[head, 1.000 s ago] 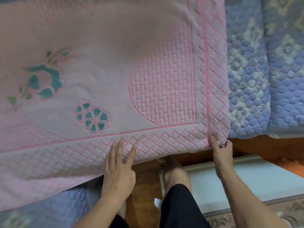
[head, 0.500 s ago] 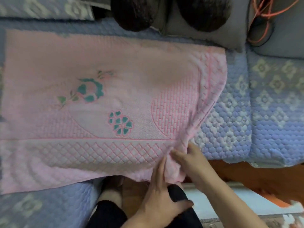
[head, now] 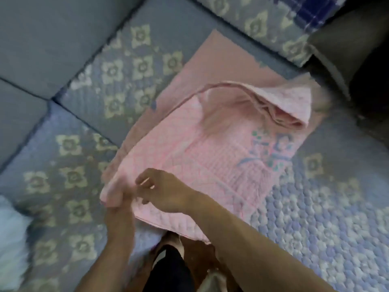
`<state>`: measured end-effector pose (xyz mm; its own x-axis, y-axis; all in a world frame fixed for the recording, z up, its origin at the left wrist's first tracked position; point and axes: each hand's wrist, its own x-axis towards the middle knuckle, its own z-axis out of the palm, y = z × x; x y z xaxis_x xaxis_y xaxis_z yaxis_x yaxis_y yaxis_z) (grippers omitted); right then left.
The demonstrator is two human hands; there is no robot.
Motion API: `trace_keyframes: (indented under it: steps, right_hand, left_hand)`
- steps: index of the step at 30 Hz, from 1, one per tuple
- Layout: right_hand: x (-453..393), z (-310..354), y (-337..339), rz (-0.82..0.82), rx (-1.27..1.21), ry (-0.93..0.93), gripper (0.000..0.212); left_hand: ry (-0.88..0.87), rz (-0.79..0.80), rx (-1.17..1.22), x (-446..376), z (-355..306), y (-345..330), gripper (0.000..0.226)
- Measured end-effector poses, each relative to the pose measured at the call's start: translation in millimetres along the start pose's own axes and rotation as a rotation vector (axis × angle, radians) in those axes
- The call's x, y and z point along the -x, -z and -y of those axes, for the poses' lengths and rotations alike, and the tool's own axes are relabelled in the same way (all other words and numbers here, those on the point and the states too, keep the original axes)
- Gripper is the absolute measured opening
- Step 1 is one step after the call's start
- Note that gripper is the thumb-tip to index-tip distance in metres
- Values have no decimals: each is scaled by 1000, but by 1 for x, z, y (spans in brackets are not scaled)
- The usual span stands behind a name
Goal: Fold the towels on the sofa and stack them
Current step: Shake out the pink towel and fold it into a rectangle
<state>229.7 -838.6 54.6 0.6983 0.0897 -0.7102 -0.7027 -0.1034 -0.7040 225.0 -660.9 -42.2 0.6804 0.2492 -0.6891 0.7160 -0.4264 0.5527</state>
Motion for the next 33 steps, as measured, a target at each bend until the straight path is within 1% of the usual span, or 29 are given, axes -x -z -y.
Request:
trace_keyframes:
  steps: [1, 3, 5, 6, 9, 10, 12, 15, 17, 18, 19, 21, 23, 25, 26, 28, 29, 31, 33]
  right_hand:
    - [-12, -5, -3, 26, 124, -45, 24]
    - [-31, -20, 7, -35, 421, -126, 26]
    - [-41, -33, 39, -143, 630, -227, 28]
    - [-50, -35, 58, -196, 720, -248, 29]
    - [-76, -26, 110, -289, 961, -222, 36]
    - [-84, -20, 123, -318, 1014, -211, 39]
    - [-107, -5, 146, -387, 1075, -173, 48]
    - [-144, 23, 182, -516, 1172, -33, 60]
    - [-164, 40, 206, -578, 1315, 30, 69]
    - [-173, 48, 217, -599, 1394, 54, 73]
    - [-183, 57, 229, -615, 1442, 65, 78]
    - [-206, 75, 250, -662, 1392, 35, 83]
    - [-234, 87, 276, -666, 1252, -50, 86]
    - [-258, 91, 301, -628, 1078, -156, 90]
    - [-267, 90, 312, -610, 990, -179, 94]
    - [-279, 84, 328, -584, 848, -180, 104]
    - [-283, 82, 332, -588, 819, -166, 104]
    - [-289, 82, 338, -618, 753, -114, 90]
    - [-287, 81, 341, -632, 651, -48, 67]
  left_hand:
    - [79, 22, 47, -16, 3, 12, 20]
    - [236, 31, 136, -42, 5, 28, 19]
    - [261, 68, 139, -69, 8, 32, 22]
    - [271, 56, 133, -82, 8, 34, 25]
    - [245, 27, 177, -104, 5, 40, 25]
    - [236, 4, 141, -105, 4, 41, 24]
    - [219, -26, -28, -105, 3, 45, 26]
    - [37, -70, -236, -89, -4, 39, 37]
    - [-95, -126, -320, -76, -7, 26, 36]
    - [-113, -146, -324, -70, -10, 18, 36]
    - [-96, -172, -302, -70, -11, 11, 36]
    - [-16, -248, -273, -81, -14, 2, 32]
    - [56, -296, -290, -102, -12, -2, 26]
    - [50, -297, -355, -113, -7, -4, 19]
    - [33, -298, -379, -115, -5, -8, 18]
    - [35, -303, -387, -118, -4, -18, 22]
    - [45, -311, -380, -120, -6, -22, 24]
    - [57, -330, -349, -125, -8, -26, 25]
    - [50, -358, -335, -124, -10, -28, 24]
